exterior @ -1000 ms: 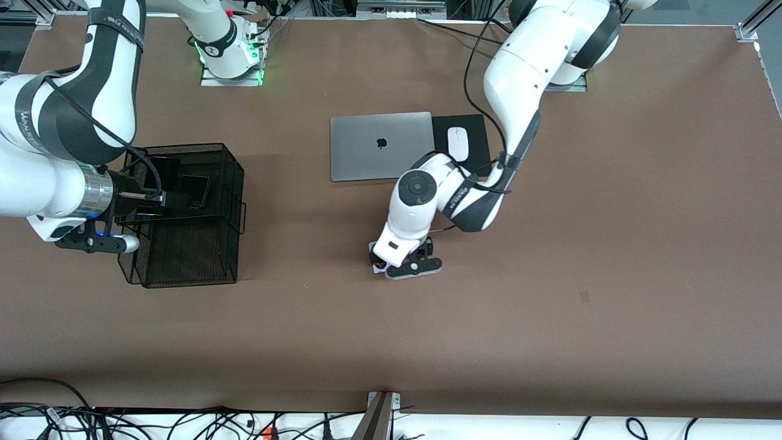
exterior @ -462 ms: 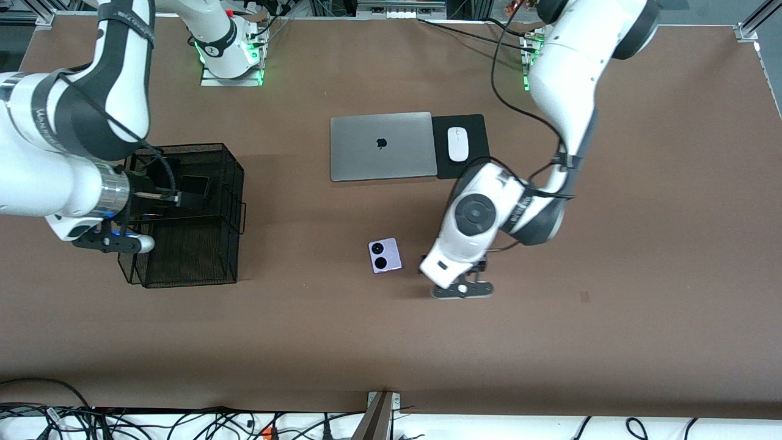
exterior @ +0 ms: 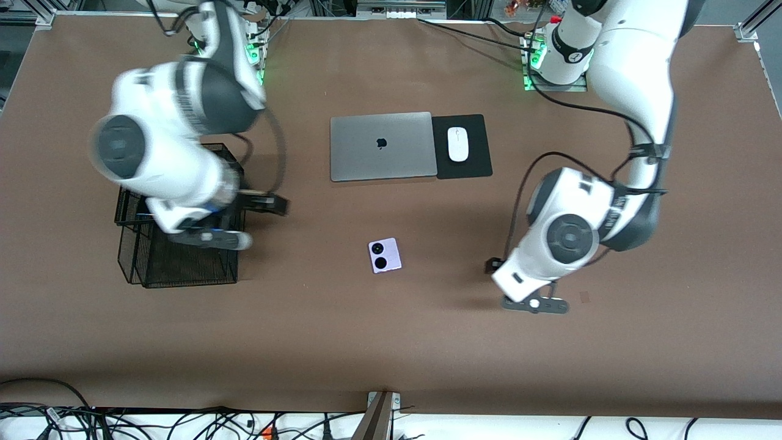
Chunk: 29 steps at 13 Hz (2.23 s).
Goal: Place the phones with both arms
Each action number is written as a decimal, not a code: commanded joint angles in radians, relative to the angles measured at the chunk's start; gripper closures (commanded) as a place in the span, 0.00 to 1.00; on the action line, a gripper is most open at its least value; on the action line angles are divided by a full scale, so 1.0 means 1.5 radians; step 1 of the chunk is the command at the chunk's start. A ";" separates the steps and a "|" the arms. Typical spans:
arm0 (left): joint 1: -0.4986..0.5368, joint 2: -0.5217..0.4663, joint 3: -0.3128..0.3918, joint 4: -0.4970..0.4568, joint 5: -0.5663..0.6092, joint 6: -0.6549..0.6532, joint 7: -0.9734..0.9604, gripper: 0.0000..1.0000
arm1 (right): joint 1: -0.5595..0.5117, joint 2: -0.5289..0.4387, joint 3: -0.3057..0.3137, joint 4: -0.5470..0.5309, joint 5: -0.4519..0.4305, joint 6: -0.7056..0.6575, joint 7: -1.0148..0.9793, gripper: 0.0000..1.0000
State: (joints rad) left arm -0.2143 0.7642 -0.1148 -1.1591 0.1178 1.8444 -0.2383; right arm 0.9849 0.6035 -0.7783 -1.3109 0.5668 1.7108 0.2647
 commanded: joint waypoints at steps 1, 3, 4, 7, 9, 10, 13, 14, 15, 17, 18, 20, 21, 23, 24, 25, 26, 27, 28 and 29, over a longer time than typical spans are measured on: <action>0.050 -0.059 -0.008 -0.038 -0.010 -0.037 0.075 0.00 | -0.006 0.054 0.075 0.011 0.004 0.125 -0.001 0.00; 0.085 -0.086 -0.004 -0.039 -0.003 -0.074 0.131 0.00 | -0.006 0.087 0.144 0.011 0.003 0.197 0.007 0.00; 0.108 -0.098 -0.002 -0.039 -0.003 -0.084 0.163 0.00 | -0.005 0.106 0.172 0.011 0.001 0.236 0.010 0.00; 0.178 -0.133 0.000 -0.039 -0.002 -0.102 0.249 0.00 | 0.023 0.172 0.194 0.014 -0.006 0.337 0.003 0.00; 0.205 -0.153 0.000 -0.039 -0.002 -0.110 0.258 0.00 | 0.038 0.219 0.195 0.033 -0.040 0.348 -0.003 0.00; 0.214 -0.166 0.000 -0.040 -0.002 -0.122 0.258 0.00 | 0.038 0.234 0.195 0.040 -0.062 0.348 -0.007 0.00; 0.220 -0.217 -0.007 -0.063 -0.003 -0.155 0.246 0.00 | 0.038 0.247 0.197 0.040 -0.079 0.348 -0.060 0.00; 0.214 -0.241 -0.008 -0.081 -0.003 -0.170 0.239 0.00 | 0.040 0.256 0.197 0.040 -0.079 0.354 -0.061 0.00; 0.213 -0.270 -0.009 -0.102 -0.006 -0.175 0.234 0.00 | 0.041 0.263 0.200 0.040 -0.079 0.371 -0.063 0.00; 0.212 -0.329 -0.021 -0.153 -0.014 -0.176 0.225 0.00 | 0.040 0.275 0.204 0.040 -0.079 0.399 -0.064 0.00; 0.214 -0.345 -0.036 -0.163 -0.014 -0.177 0.217 0.00 | 0.040 0.276 0.207 0.040 -0.078 0.406 -0.063 0.00; 0.213 -0.363 -0.054 -0.164 -0.015 -0.188 0.196 0.00 | 0.039 0.277 0.212 0.040 -0.079 0.418 -0.063 0.00; 0.216 -0.372 -0.065 -0.163 -0.015 -0.196 0.194 0.00 | 0.039 0.283 0.212 0.040 -0.079 0.425 -0.063 0.00; 0.216 -0.394 -0.067 -0.164 -0.015 -0.202 0.193 0.00 | 0.039 0.289 0.212 0.040 -0.079 0.435 -0.064 0.00; 0.216 -0.402 -0.068 -0.163 -0.016 -0.210 0.193 0.00 | 0.039 0.290 0.212 0.040 -0.080 0.435 -0.070 0.00; 0.216 -0.414 -0.068 -0.163 -0.018 -0.211 0.192 0.00 | 0.038 0.291 0.212 0.040 -0.080 0.435 -0.082 0.00; 0.216 -0.423 -0.067 -0.163 -0.025 -0.217 0.192 0.00 | 0.037 0.291 0.212 0.040 -0.080 0.435 -0.091 0.00; 0.216 -0.436 -0.068 -0.163 -0.030 -0.225 0.192 0.00 | 0.037 0.290 0.212 0.040 -0.080 0.435 -0.096 0.00; 0.219 -0.449 -0.067 -0.164 -0.032 -0.231 0.192 0.00 | 0.037 0.291 0.212 0.040 -0.081 0.436 -0.098 0.00; 0.221 -0.458 -0.067 -0.164 -0.034 -0.241 0.192 0.00 | 0.037 0.291 0.212 0.039 -0.081 0.436 -0.113 0.00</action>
State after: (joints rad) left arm 0.1029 0.1358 -0.2139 -1.3677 0.0993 1.5016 0.0516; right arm 1.0486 1.0196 -0.4643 -1.2785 0.4550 2.3559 0.1294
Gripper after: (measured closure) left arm 0.000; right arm 0.000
